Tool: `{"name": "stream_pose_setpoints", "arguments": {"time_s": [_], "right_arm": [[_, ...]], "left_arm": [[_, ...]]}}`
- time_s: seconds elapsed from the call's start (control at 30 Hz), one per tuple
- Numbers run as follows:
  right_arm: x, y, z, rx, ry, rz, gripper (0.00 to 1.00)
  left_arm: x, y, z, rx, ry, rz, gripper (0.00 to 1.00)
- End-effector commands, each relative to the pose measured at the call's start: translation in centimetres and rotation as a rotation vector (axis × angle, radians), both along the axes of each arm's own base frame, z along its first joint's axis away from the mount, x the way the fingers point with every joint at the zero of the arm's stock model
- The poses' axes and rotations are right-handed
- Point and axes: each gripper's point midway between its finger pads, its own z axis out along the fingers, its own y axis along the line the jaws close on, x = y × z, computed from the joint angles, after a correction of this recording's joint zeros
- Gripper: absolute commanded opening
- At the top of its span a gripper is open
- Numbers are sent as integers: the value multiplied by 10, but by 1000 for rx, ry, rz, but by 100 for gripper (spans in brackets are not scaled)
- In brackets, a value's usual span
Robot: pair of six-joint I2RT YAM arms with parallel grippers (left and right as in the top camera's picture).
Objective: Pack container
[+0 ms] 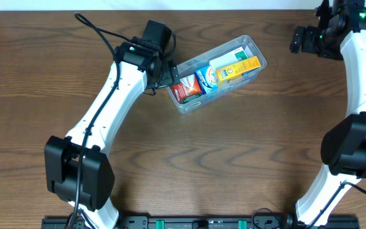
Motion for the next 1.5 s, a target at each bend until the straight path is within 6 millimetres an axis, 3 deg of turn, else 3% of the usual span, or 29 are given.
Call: {"name": "stream_pose_setpoints", "arguments": {"time_s": [0.0, 0.33, 0.63, 0.7, 0.77, 1.03, 1.3, 1.47], "right_arm": [[2, 1, 5, 4, -13, -9, 99], [2, 1, 5, 4, -13, -9, 99], [2, 1, 5, 4, -13, -9, 99], [2, 1, 5, 4, -13, -9, 99], [2, 1, 5, 4, -13, -9, 99], [2, 1, 5, 4, -13, -9, 99], [2, 1, 5, 4, -13, -9, 99], [2, 1, 5, 4, -13, -9, 99]], "left_arm": [[-7, -7, 9, -38, 5, 1, 98], [-36, -6, 2, 22, 113, -80, 98], [-47, -47, -6, 20, 85, -199, 98], [-49, -58, -9, 16, 73, -221, 86], [-52, -66, -11, 13, 67, -240, 64], [-64, -85, -14, 17, 71, -296, 8], [-79, -112, -48, 42, 61, -455, 6], [-84, -111, -64, 55, 64, -480, 6]]}}
